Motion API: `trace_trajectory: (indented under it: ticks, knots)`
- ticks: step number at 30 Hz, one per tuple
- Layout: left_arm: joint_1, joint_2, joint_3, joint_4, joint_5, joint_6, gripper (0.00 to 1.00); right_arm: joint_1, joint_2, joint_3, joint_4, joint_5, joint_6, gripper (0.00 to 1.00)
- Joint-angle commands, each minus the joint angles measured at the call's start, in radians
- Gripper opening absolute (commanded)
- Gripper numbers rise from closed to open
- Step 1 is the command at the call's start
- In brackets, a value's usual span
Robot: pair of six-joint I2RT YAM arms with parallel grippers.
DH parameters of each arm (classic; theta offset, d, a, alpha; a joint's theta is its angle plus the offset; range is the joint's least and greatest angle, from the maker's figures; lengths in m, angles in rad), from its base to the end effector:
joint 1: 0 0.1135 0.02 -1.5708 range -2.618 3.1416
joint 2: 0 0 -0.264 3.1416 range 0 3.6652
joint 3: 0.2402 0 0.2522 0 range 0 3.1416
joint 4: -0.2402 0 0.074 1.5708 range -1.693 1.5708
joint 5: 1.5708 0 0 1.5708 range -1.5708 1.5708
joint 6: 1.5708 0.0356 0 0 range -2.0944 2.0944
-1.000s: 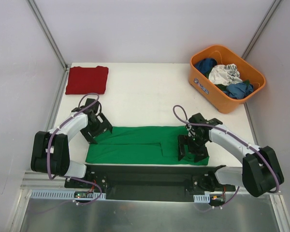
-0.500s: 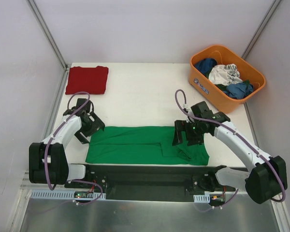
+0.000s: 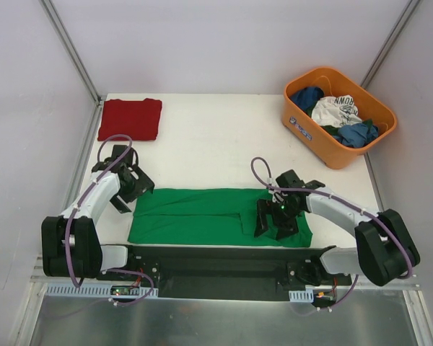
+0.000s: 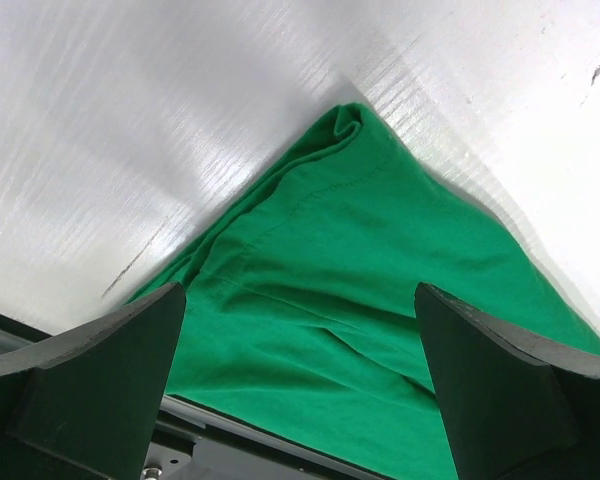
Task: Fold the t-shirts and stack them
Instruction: Fold the other side of the tshirt into a rectangle
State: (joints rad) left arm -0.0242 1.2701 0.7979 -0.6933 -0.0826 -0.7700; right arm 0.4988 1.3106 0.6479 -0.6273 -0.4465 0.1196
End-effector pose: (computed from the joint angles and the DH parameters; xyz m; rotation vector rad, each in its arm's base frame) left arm 0.2304 -0.0026 0.2071 -1.0177 2.5379 -0.1131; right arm 0.1784 0.1147 0.1632 -0.6417 2.8471 0.7563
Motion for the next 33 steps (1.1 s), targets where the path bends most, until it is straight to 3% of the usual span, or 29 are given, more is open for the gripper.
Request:
trace_trajectory:
  ticks: [1,7,11,15,19,23,30,33]
  knots:
    - [0.004,0.028,0.037,-0.022,-0.009,0.006,0.99,0.011,-0.036,-0.051,0.028,-0.015,0.072,0.97]
    - [0.006,0.02,0.054,-0.022,-0.008,0.02,0.99,0.041,-0.109,0.129,-0.127,0.122,-0.063,0.97]
    - [0.006,0.002,0.055,-0.023,-0.005,0.023,0.99,0.167,-0.152,0.231,-0.164,0.275,-0.144,0.97]
    - [0.004,-0.02,0.044,-0.023,-0.002,0.026,0.99,0.309,-0.087,0.269,-0.095,0.296,-0.082,0.97]
    - [0.006,-0.047,0.037,-0.023,0.003,0.02,0.99,0.429,0.019,0.318,-0.083,0.44,0.006,0.99]
    - [0.006,-0.093,0.015,-0.023,0.0,0.003,0.99,0.489,0.137,0.338,-0.063,0.483,0.069,0.69]
    - [0.006,-0.098,0.0,-0.025,0.003,0.009,0.99,0.523,0.246,0.346,-0.025,0.523,0.106,0.46]
    - [0.006,-0.087,-0.002,-0.023,0.014,0.015,0.99,0.523,0.279,0.361,-0.003,0.532,0.114,0.42]
